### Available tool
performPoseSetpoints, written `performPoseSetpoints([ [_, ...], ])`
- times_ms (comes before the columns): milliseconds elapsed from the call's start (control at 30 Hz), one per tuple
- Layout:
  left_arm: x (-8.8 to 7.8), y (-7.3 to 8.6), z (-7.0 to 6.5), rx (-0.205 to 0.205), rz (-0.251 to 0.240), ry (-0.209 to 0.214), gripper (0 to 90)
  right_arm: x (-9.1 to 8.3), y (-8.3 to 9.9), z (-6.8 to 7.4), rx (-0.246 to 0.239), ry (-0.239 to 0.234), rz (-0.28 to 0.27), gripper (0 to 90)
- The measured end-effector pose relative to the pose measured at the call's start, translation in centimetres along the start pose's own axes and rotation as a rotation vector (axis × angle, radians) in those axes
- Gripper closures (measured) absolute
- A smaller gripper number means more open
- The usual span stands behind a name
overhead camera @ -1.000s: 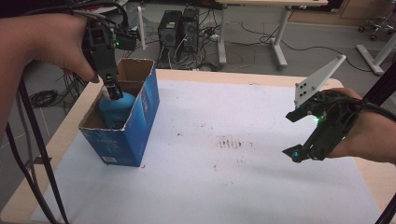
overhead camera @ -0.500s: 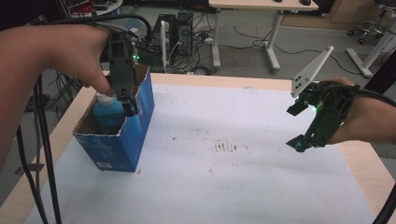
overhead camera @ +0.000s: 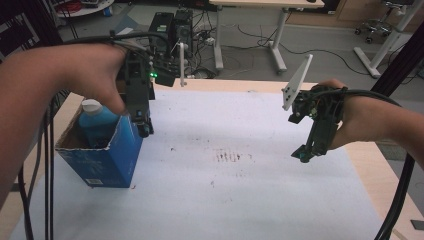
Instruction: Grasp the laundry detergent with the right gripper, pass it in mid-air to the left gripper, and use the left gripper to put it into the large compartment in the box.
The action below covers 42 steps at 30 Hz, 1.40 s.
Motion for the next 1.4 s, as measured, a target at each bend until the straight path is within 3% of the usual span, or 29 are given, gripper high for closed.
performPoseSetpoints([
  [133, 1.1, -1.0, 0.0, 0.03, -0.008, 0.007, 1.7, 0.5, 0.0, -0.2, -0.012, -0.009, 0.033, 1.0],
  [367, 2.8, -1.9, 0.5, 0.034, -0.007, -0.001, 1.7, 1.5, 0.3, -0.7, -0.017, -0.001, 0.077, 1.0],
  [1400, 2.9, -2.7, 0.3, 0.044, -0.016, 0.003, 1.7, 2.1, 0.7, -0.7, -0.005, 0.0, 0.089, 1.0],
])
Point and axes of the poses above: each handheld gripper's, and its own axes: x roughly forward along the jaws, y roughly out of its underside, z roughly to its left, the point moved 7 cm from there along x, roughly forward along the jaws, and after that the axes turned 3 degrees about y, right-handed, at the moved point
